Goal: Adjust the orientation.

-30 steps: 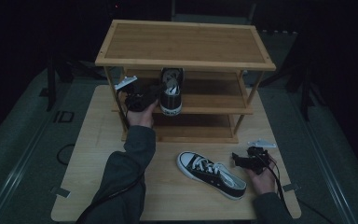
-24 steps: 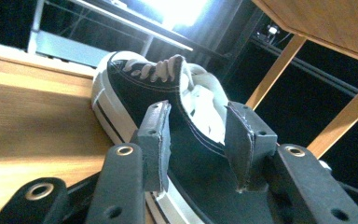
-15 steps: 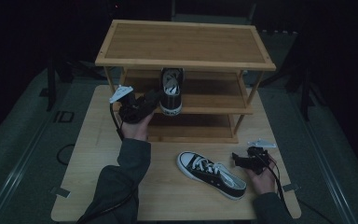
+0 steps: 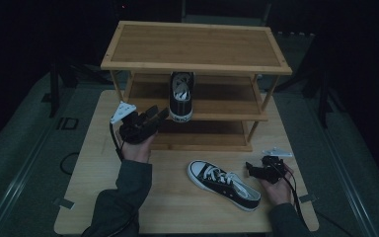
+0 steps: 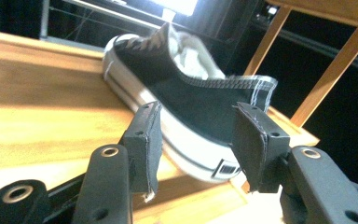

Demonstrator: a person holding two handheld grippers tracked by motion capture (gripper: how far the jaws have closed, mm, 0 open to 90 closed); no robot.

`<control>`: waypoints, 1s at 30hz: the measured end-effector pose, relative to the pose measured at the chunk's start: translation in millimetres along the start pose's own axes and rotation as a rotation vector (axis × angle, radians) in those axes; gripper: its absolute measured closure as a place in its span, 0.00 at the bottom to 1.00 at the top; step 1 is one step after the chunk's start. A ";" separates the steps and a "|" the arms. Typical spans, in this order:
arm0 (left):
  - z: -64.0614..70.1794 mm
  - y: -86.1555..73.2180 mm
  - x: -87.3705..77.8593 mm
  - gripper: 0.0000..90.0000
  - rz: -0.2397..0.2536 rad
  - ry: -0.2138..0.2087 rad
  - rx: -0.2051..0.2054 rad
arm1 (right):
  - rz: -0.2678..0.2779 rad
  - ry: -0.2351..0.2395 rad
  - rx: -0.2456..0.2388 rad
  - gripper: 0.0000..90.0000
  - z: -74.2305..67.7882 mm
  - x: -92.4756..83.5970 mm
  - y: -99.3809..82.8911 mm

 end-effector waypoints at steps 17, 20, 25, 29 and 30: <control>-33.1 -55.6 -17.9 0.58 -0.099 0.082 -0.049 | 0.139 0.147 -0.078 0.71 -22.6 -46.3 22.6; -34.5 -59.8 -19.5 0.58 -0.107 0.090 -0.052 | 0.156 0.206 -0.080 0.64 -34.0 -58.3 26.5; -34.4 -65.6 -21.8 0.58 -0.121 0.089 -0.048 | 0.183 0.289 -0.123 0.63 -56.0 -76.9 33.4; -38.2 -68.5 -23.3 0.58 -0.131 0.096 -0.052 | 0.180 0.372 -0.158 0.69 -73.1 -84.9 36.0; -39.1 -67.7 -23.8 0.58 -0.128 0.098 -0.052 | 0.174 0.389 -0.167 0.70 -76.9 -85.8 35.8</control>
Point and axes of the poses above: each handheld gripper's, and its own axes: x roughly forward along the jaws, y roughly out of its top, z roughly to its right, the point moved 7 cm from there along x, roughly forward along the jaws, and after that the axes turned 9 degrees about z, right-handed, at the moved point
